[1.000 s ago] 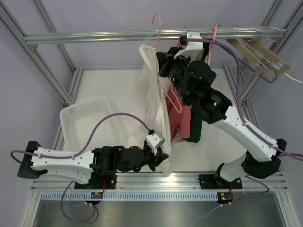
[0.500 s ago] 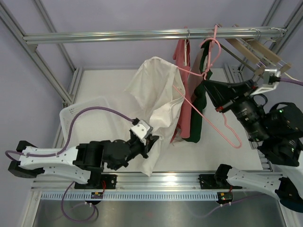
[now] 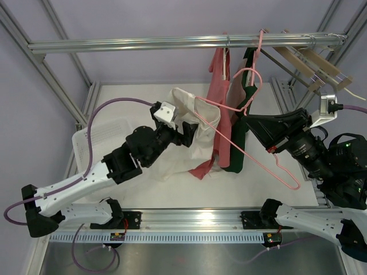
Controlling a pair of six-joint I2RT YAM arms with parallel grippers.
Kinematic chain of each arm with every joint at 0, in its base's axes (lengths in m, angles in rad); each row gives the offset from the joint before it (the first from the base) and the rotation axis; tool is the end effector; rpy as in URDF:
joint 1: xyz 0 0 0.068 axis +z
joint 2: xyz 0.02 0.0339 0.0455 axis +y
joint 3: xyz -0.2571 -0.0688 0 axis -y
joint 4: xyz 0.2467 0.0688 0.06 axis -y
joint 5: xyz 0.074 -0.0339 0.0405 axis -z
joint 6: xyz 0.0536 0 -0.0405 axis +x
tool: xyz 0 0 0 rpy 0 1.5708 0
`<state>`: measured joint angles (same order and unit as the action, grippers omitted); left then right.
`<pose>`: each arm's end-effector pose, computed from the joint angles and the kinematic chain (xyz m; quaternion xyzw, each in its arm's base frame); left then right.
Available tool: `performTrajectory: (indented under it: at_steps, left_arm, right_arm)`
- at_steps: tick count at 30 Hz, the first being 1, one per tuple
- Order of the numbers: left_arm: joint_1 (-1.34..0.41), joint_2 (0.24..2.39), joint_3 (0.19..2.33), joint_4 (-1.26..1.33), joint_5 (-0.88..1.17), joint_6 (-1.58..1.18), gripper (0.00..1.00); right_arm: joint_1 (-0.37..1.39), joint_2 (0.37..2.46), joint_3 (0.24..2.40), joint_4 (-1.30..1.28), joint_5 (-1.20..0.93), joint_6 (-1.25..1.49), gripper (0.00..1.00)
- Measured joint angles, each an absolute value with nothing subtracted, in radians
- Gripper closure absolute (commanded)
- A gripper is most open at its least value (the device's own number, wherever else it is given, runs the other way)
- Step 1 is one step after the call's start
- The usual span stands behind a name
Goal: Remove the t-shirt from the hanger
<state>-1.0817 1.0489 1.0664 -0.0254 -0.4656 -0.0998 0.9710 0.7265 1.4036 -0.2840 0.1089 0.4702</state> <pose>0.1431 -0.2176 0.3997 0.1824 0.6858 -0.2457 0.6604 0.0613 0.0793 0.5344 -0.0936 0.5485 0.5252 0.6439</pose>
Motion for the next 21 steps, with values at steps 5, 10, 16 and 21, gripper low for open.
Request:
performTrajectory:
  at_steps: [5,10,16,21]
  left_arm:
    - [-1.002,1.162,1.108,0.002,-0.393,-0.081,0.4]
    - [-0.983,1.186,1.163,-0.005,-0.387,-0.03,1.0]
    - [-0.983,1.159,1.244,-0.055,-0.402,0.014,1.0]
    - [-0.983,1.151,1.453,-0.213,-0.43,0.072,1.0]
  right_arm:
    - [0.97,0.725,1.377,-0.282,0.069,0.507,1.0]
    - [0.97,0.71,1.363,-0.282,0.059,0.524,1.0]
    - [0.969,0.649,1.363,-0.287,0.081,0.519,1.0]
    - [0.969,0.573,1.346,-0.316,0.149,0.504,1.0]
